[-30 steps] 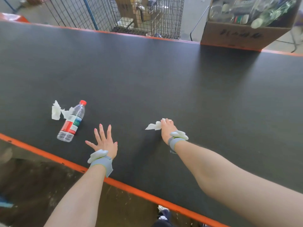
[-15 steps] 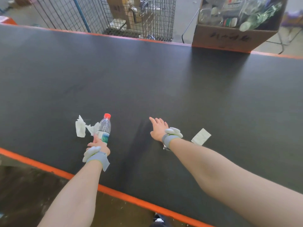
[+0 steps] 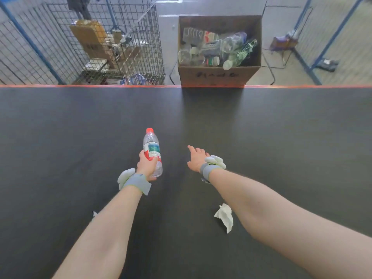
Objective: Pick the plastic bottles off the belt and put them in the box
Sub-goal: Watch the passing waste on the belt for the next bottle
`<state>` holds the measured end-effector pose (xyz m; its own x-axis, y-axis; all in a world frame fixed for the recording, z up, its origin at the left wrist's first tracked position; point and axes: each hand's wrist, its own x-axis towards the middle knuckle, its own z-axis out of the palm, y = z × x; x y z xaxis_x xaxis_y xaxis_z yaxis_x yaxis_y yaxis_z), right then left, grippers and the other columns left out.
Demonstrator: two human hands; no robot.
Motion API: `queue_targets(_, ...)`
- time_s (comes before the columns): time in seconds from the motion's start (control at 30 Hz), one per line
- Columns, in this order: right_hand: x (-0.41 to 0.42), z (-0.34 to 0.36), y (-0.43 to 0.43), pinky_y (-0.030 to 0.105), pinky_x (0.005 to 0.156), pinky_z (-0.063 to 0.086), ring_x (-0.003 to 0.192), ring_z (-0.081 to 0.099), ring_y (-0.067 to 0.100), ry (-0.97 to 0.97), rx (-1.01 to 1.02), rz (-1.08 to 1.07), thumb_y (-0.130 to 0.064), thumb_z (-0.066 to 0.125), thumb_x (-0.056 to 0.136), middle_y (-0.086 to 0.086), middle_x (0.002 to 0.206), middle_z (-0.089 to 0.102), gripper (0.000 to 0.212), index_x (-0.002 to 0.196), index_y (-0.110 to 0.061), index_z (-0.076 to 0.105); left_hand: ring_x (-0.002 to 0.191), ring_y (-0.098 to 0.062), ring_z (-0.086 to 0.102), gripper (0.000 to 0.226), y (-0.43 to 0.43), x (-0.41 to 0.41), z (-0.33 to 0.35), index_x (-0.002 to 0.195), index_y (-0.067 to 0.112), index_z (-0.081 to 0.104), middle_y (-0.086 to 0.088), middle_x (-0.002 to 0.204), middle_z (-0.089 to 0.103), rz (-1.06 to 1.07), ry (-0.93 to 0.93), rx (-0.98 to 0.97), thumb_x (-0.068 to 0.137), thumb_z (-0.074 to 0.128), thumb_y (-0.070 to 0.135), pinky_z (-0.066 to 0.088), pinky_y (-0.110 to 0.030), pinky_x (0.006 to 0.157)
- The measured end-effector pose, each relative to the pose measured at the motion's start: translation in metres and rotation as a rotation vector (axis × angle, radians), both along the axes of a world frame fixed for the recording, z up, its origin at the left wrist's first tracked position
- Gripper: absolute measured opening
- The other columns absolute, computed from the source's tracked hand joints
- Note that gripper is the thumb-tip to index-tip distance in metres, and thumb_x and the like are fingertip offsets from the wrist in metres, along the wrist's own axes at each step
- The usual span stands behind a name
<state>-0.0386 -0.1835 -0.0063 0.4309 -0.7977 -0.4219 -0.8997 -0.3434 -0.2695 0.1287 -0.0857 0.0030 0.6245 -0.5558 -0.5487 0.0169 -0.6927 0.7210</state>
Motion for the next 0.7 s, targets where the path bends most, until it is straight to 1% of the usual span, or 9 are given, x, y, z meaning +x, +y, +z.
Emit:
queue_targets(0.13,-0.033,0.022,-0.079,0.040,0.107,0.030,0.133,0.037,0.028,-0.009,-0.047,-0.140,-0.024,0.053,0.092,0.009,0.141,0.042,0.067,0.150,-0.022,0.020,0.114,-0.032,0.053,0.057,-0.111,-0.040,0.038,0.142,0.034,0.031,-0.004,0.136,0.045,0.046,0.097,-0.191,0.092,0.057,0.030,0.056,-0.041,0.059)
queue_targets(0.23,-0.045,0.037,-0.134,0.042,0.107,0.031,0.134,0.035,0.029,-0.049,-0.072,-0.227,-0.025,0.053,0.094,0.010,0.143,0.040,0.066,0.150,-0.021,0.019,0.115,-0.031,0.053,0.055,-0.185,-0.060,0.070,0.141,0.036,0.034,-0.003,0.136,0.046,0.008,0.056,-0.281,0.092,0.057,0.030,0.056,-0.038,0.059)
queue_targets(0.27,-0.048,0.042,-0.158,0.042,0.107,0.031,0.134,0.035,0.030,-0.065,-0.086,-0.250,-0.024,0.053,0.094,0.011,0.142,0.040,0.065,0.150,-0.020,0.020,0.117,-0.031,0.053,0.056,-0.216,-0.065,0.081,0.142,0.036,0.034,-0.004,0.137,0.047,-0.021,-0.008,-0.306,0.091,0.057,0.030,0.056,-0.037,0.062)
queue_targets(0.3,-0.048,0.046,-0.166,0.042,0.106,0.031,0.133,0.035,0.030,-0.087,-0.097,-0.257,-0.023,0.053,0.094,0.011,0.142,0.040,0.064,0.149,-0.020,0.021,0.119,-0.031,0.052,0.057,-0.231,-0.065,0.091,0.142,0.036,0.034,-0.004,0.138,0.048,-0.051,-0.091,-0.326,0.091,0.057,0.031,0.055,-0.036,0.069)
queue_targets(0.37,-0.049,0.050,-0.201,0.041,0.105,0.030,0.132,0.036,0.030,-0.127,-0.123,-0.272,-0.023,0.053,0.093,0.011,0.141,0.042,0.063,0.148,-0.021,0.024,0.123,-0.029,0.050,0.058,-0.281,-0.068,0.108,0.143,0.033,0.035,-0.006,0.138,0.050,-0.111,-0.245,-0.374,0.090,0.058,0.030,0.047,-0.034,0.090)
queue_targets(0.4,-0.047,0.051,-0.217,0.041,0.105,0.030,0.132,0.037,0.030,-0.138,-0.136,-0.275,-0.023,0.053,0.093,0.011,0.141,0.042,0.063,0.148,-0.021,0.024,0.123,-0.028,0.050,0.058,-0.304,-0.068,0.115,0.144,0.031,0.035,-0.007,0.137,0.051,-0.144,-0.302,-0.389,0.090,0.058,0.031,0.042,-0.033,0.097)
queue_targets(0.47,-0.043,0.051,-0.247,0.042,0.106,0.030,0.131,0.037,0.031,-0.156,-0.153,-0.256,-0.024,0.054,0.093,0.011,0.141,0.043,0.064,0.149,-0.021,0.024,0.120,-0.029,0.052,0.060,-0.349,-0.066,0.128,0.144,0.032,0.035,-0.011,0.134,0.052,-0.197,-0.397,-0.387,0.090,0.059,0.033,0.039,-0.032,0.100)
queue_targets(0.57,-0.032,0.049,-0.286,0.042,0.107,0.031,0.132,0.038,0.031,-0.187,-0.180,-0.180,-0.024,0.055,0.092,0.011,0.141,0.043,0.067,0.150,-0.021,0.022,0.116,-0.031,0.053,0.061,-0.405,-0.058,0.136,0.145,0.033,0.034,-0.011,0.130,0.052,-0.255,-0.535,-0.386,0.089,0.058,0.037,0.042,-0.037,0.101)
queue_targets(0.7,-0.015,0.039,-0.316,0.043,0.107,0.032,0.132,0.038,0.031,-0.247,-0.192,-0.128,-0.025,0.056,0.092,0.011,0.141,0.043,0.069,0.151,-0.021,0.020,0.120,-0.034,0.049,0.062,-0.462,-0.042,0.132,0.144,0.034,0.033,-0.015,0.130,0.049,-0.343,-0.761,-0.305,0.089,0.058,0.042,0.040,-0.046,0.104)
